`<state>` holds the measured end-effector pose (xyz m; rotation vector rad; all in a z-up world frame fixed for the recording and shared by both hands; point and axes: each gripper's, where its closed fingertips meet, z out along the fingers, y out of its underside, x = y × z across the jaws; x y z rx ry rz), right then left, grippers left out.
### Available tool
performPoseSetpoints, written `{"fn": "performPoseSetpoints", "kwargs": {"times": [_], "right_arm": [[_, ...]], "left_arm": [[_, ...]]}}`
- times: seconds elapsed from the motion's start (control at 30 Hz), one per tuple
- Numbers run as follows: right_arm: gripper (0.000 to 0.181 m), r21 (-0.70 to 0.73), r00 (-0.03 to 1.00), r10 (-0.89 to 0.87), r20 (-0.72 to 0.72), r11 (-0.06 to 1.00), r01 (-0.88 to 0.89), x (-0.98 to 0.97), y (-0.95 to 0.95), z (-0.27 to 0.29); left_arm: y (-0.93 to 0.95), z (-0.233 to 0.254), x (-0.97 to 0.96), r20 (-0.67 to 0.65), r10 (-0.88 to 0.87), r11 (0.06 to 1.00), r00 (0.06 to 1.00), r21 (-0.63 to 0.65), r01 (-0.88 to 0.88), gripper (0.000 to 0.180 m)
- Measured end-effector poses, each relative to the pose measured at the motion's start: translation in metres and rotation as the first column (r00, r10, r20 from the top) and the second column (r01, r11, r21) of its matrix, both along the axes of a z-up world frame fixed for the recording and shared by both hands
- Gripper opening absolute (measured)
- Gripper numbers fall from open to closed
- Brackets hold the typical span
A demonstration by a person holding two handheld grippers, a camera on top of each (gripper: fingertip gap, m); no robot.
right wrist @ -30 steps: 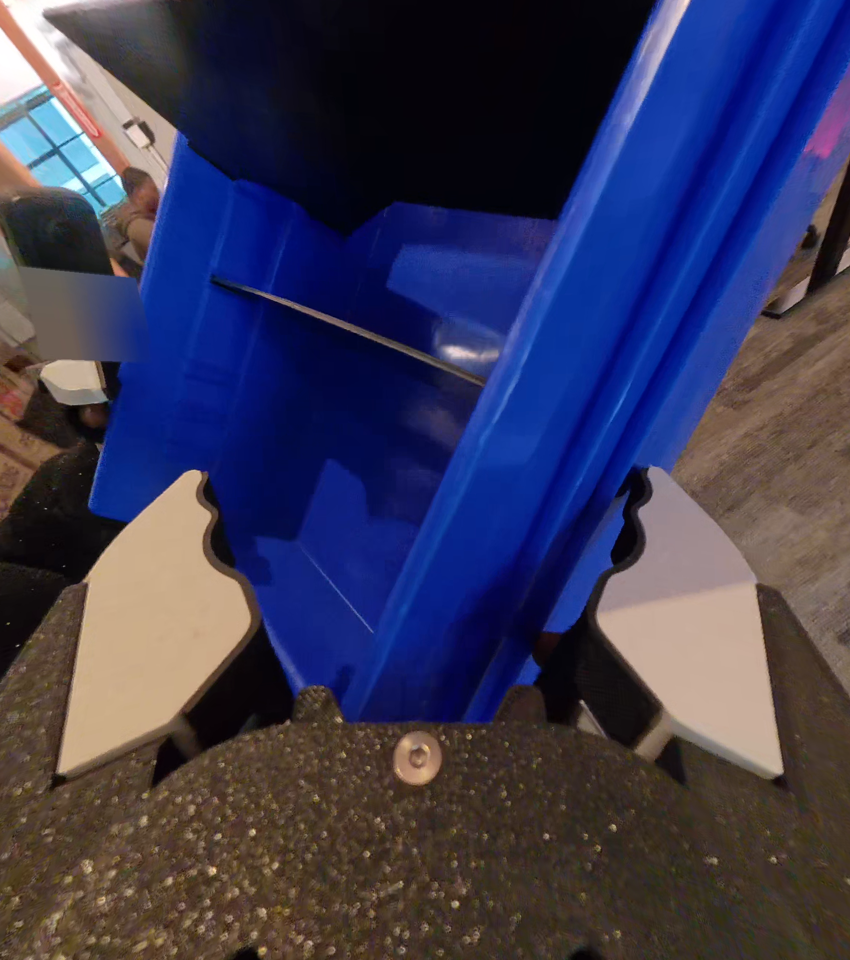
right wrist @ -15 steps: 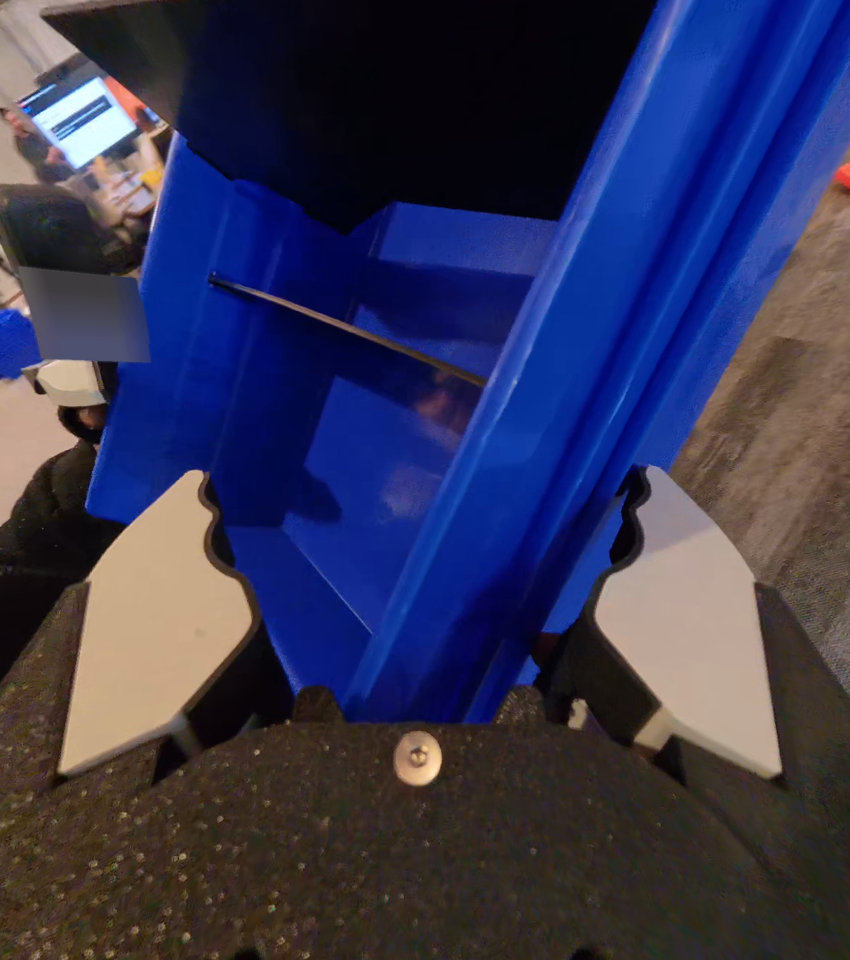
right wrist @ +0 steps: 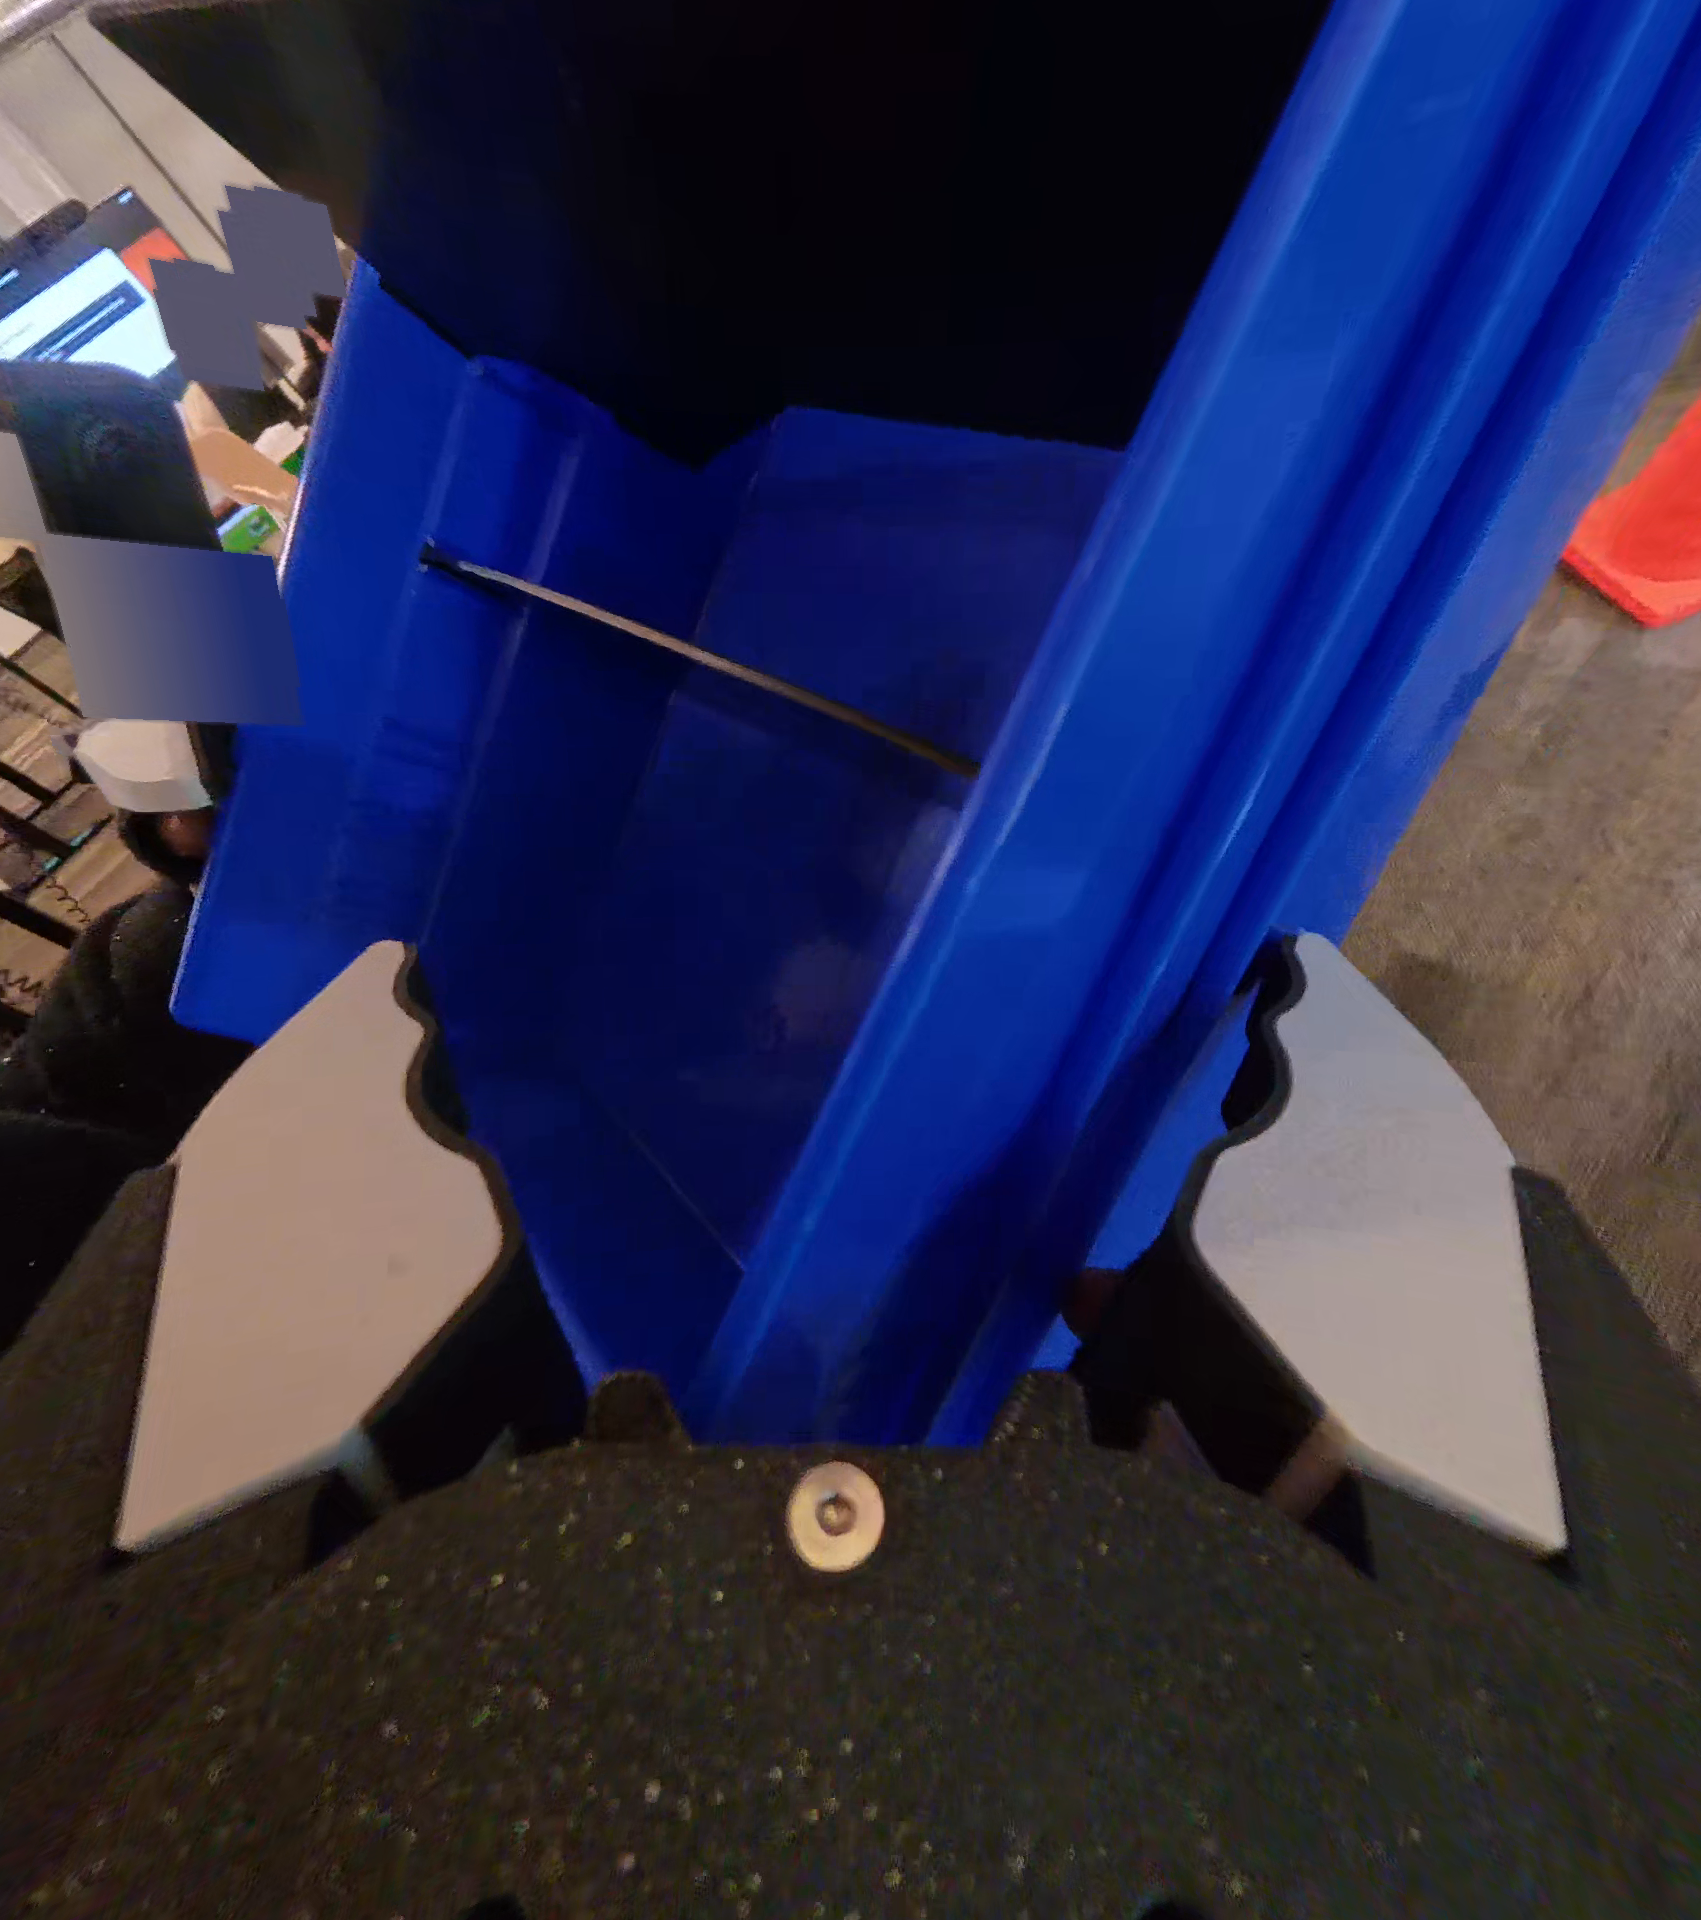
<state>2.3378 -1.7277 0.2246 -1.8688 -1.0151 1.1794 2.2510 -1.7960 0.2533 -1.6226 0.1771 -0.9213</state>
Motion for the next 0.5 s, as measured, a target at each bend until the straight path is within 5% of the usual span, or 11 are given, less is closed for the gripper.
{"fn": "performPoseSetpoints", "kwargs": {"times": [0.5], "right_arm": [[0.141, 0.147, 1.000, -0.010, 0.002, 0.989, 0.009, -0.442, 0.531, 0.043]], "left_arm": [[0.531, 0.035, -0.439, -0.008, 0.000, 0.988, 1.000, 0.154, 0.001, 0.129]]}}
